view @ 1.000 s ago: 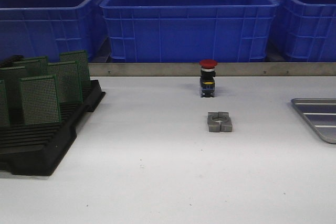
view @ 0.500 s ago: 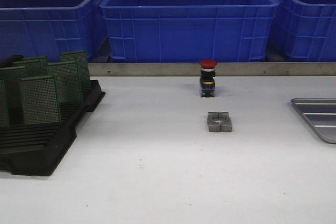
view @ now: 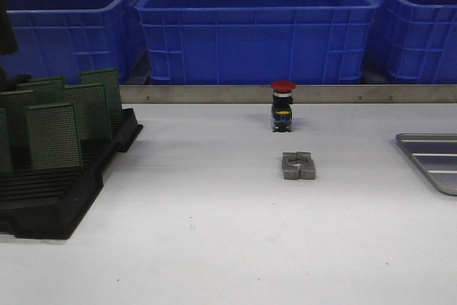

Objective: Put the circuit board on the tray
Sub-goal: 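Reach the left gripper into the black rack and grasp a green board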

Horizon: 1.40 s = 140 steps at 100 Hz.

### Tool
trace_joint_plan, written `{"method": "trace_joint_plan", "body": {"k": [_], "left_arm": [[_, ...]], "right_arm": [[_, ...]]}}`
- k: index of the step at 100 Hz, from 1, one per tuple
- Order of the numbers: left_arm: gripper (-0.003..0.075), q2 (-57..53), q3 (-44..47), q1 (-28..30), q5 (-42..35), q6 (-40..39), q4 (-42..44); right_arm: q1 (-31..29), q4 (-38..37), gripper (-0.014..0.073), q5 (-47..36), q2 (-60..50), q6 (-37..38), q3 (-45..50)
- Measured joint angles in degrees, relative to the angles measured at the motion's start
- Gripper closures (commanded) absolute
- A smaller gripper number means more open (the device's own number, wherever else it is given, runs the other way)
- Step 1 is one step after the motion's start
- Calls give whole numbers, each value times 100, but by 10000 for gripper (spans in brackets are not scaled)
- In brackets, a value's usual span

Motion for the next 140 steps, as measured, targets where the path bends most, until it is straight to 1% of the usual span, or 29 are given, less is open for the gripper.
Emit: {"method": "trace_joint_plan", "body": {"k": [19, 42, 75, 108, 115, 122, 140], "left_arm": [[112, 202, 0, 0, -8, 648, -298], [112, 312, -3, 0, -77, 1177, -531], [112, 796, -12, 0, -380, 1271, -563], [118, 1171, -12, 0, -510, 1281, -651], [154, 1171, -12, 0, -514, 1281, -659], [218, 1171, -12, 0, -523, 1281, -672], [446, 1171, -12, 0, -523, 1281, -675]], "right_arm": [[0, 0, 662, 0, 0, 0, 0], [0, 0, 662, 0, 0, 0, 0], [0, 0, 662, 0, 0, 0, 0], [0, 0, 662, 0, 0, 0, 0], [0, 0, 662, 0, 0, 0, 0], [0, 0, 662, 0, 0, 0, 0], [0, 0, 662, 0, 0, 0, 0]]}}
